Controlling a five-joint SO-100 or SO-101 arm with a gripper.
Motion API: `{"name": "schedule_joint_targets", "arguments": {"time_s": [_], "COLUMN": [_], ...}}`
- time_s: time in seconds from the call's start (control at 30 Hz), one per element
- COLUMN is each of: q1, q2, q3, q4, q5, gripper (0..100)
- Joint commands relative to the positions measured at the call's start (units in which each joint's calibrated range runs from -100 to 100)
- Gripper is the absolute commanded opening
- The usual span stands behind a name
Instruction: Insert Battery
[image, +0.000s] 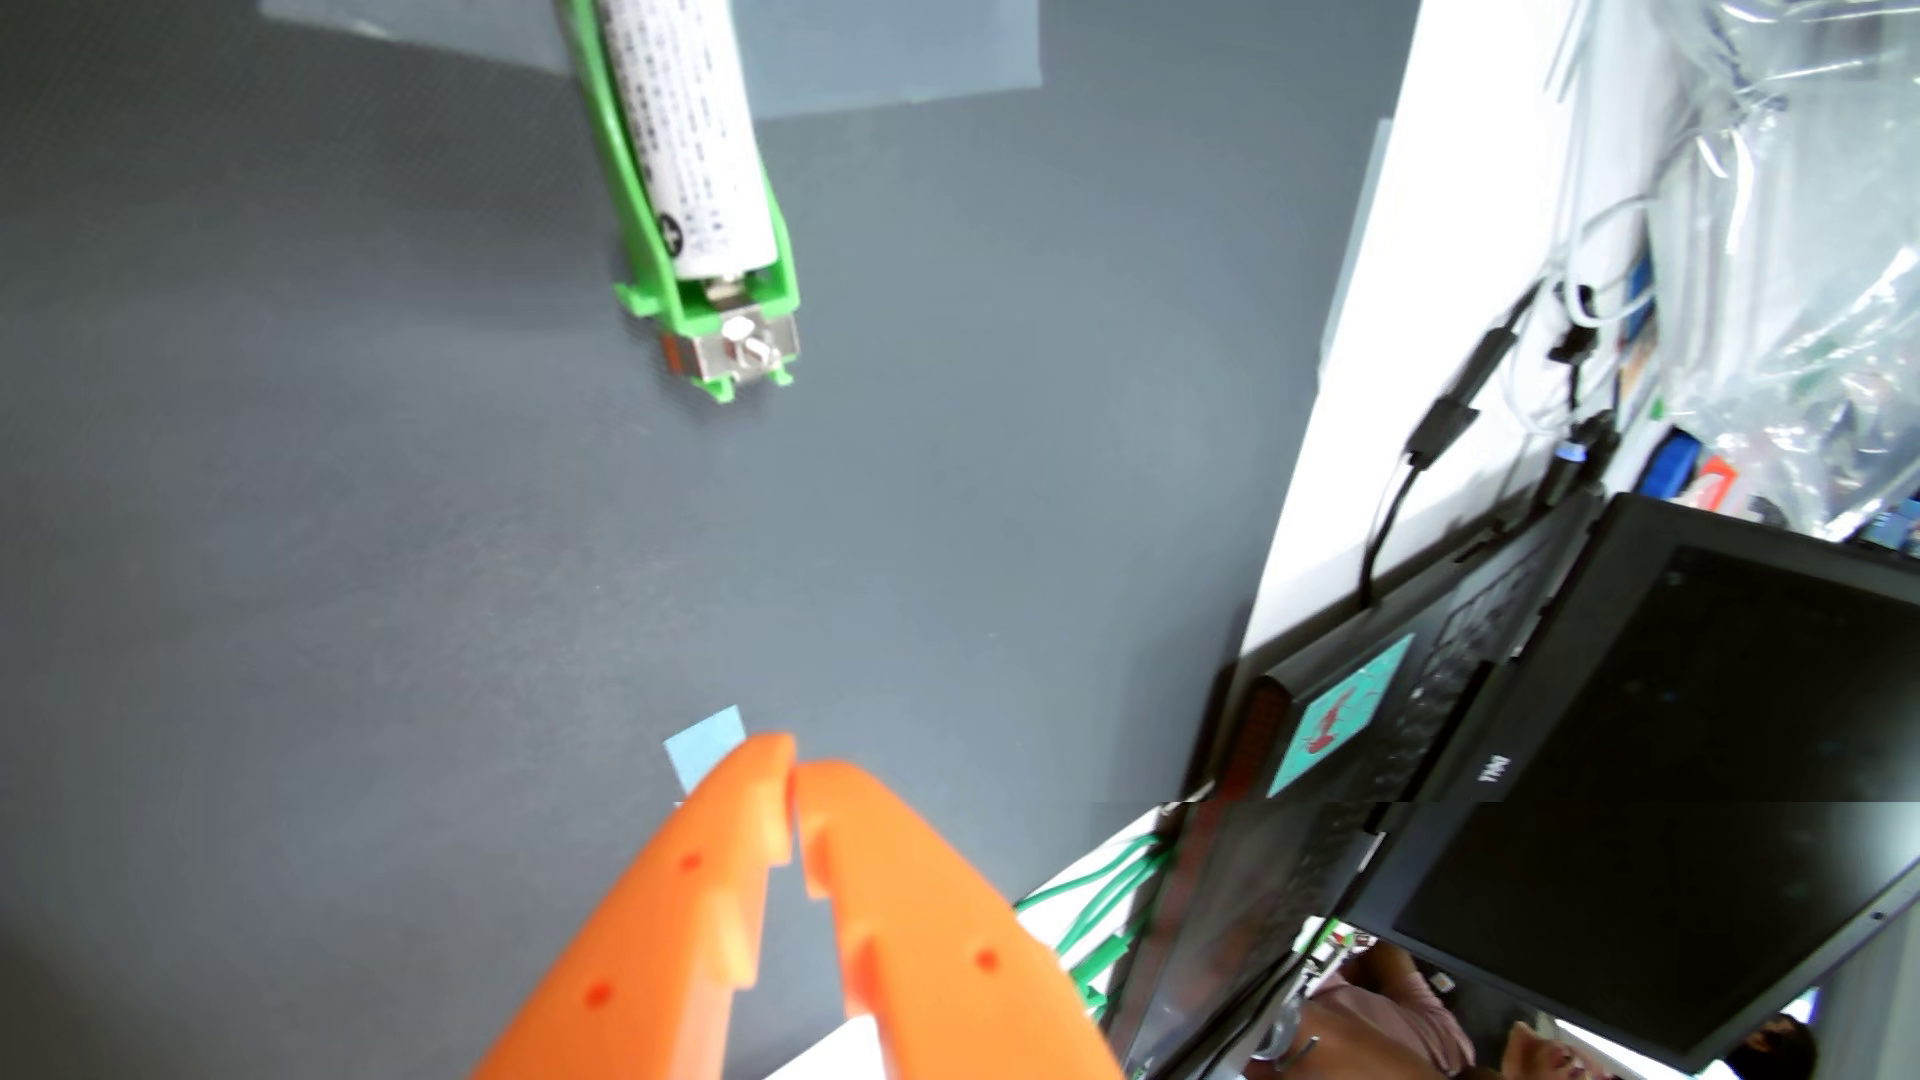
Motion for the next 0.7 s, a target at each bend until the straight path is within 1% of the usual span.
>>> {"name": "schedule_joint_targets", "arguments": {"time_s": [0.0, 0.17, 0.37, 0.5, 0.67], "q1": [-0.29, -0.29, -0.29, 0.89, 1.01], "q2": [-5.51, -10.76, -19.35, -26.6, -32.02], "q3": [7.05, 15.88, 20.02, 22.36, 23.53], "q4": [-4.06, -8.21, -8.21, -7.62, -3.89], "q5": [1.94, 2.46, 2.46, 2.41, 2.35], "gripper": [2, 2, 2, 2, 2]}}
